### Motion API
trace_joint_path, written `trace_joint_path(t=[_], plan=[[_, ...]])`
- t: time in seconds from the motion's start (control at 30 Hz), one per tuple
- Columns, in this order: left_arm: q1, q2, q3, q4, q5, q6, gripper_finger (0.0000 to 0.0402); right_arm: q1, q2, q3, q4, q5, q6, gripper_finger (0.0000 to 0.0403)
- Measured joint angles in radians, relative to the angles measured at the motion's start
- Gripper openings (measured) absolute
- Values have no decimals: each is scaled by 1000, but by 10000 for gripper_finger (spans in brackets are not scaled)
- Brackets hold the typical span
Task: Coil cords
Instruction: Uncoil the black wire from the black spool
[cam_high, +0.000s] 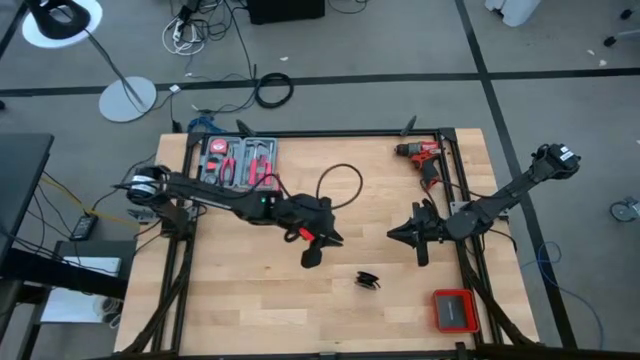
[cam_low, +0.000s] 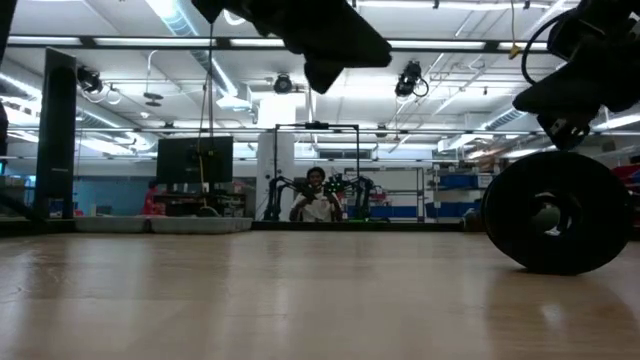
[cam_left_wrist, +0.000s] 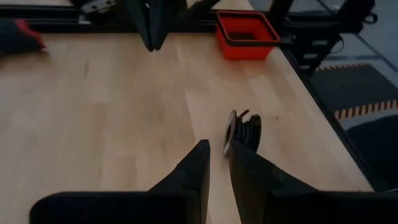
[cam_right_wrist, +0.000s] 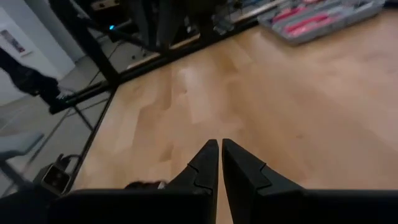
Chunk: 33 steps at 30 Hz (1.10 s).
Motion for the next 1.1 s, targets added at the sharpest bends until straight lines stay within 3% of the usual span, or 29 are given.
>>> trace_joint_path(t=[0.2, 0.47, 0.63, 0.93, 1.1], plan=[[-14, 72, 37, -5, 30, 4, 63, -14, 87, 30, -40, -90, 54, 25], [-40, 178, 103, -8, 114, 29, 63, -10, 189, 187, -278, -113, -6, 25], [-84, 206, 147, -25, 90, 107, 63, -11, 223, 211, -281, -114, 20, 25], [-112, 207, 158, -21, 33, 74, 63, -9, 298, 211, -281, -124, 106, 25], [-114, 218, 157, -25, 31, 32, 63, -9, 335, 215, -231, -201, 105, 25]])
